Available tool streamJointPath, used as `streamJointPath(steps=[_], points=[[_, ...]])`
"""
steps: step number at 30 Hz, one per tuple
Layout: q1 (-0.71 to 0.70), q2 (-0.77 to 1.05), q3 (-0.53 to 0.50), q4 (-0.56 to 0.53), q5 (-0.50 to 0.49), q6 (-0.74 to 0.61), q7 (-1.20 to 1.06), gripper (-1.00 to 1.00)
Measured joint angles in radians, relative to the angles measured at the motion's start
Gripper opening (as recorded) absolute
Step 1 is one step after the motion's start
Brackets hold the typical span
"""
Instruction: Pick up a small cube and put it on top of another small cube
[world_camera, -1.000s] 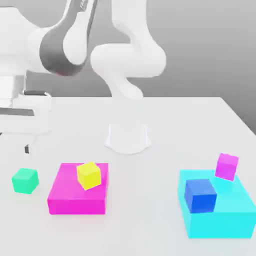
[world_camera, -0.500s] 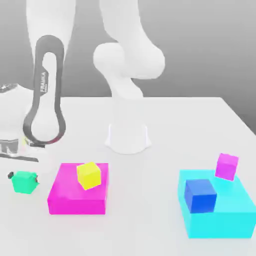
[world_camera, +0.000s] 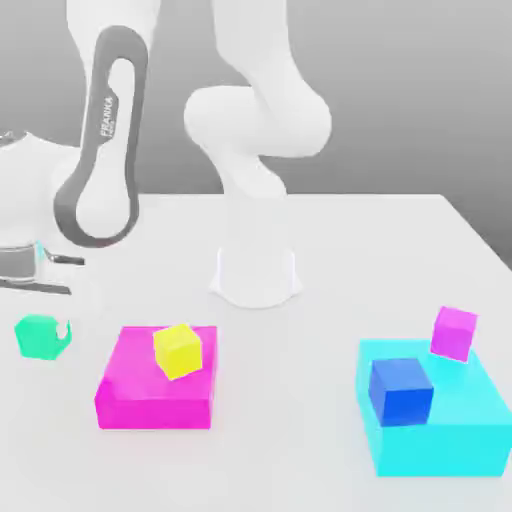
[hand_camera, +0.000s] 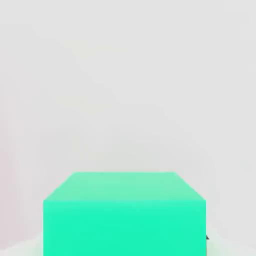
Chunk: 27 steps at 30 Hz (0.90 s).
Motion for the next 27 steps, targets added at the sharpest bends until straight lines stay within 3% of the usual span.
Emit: streamJointPath(steps=[8, 20, 25, 26, 27], points=[[0.394, -0.147, 0.187, 0.022, -0.034, -0.157, 0.137, -1.00], [0.765, -0.353, 0.585, 0.055, -0.087, -0.385, 0.346, -1.00], [0.816, -0.270, 0.665, 0.026, -0.114, -0.274, 0.394, -1.00], [0.814, -0.243, 0.670, 0.017, -0.118, -0.239, 0.398, 1.00], [0.814, -0.243, 0.670, 0.017, -0.118, -0.239, 0.398, 1.00]])
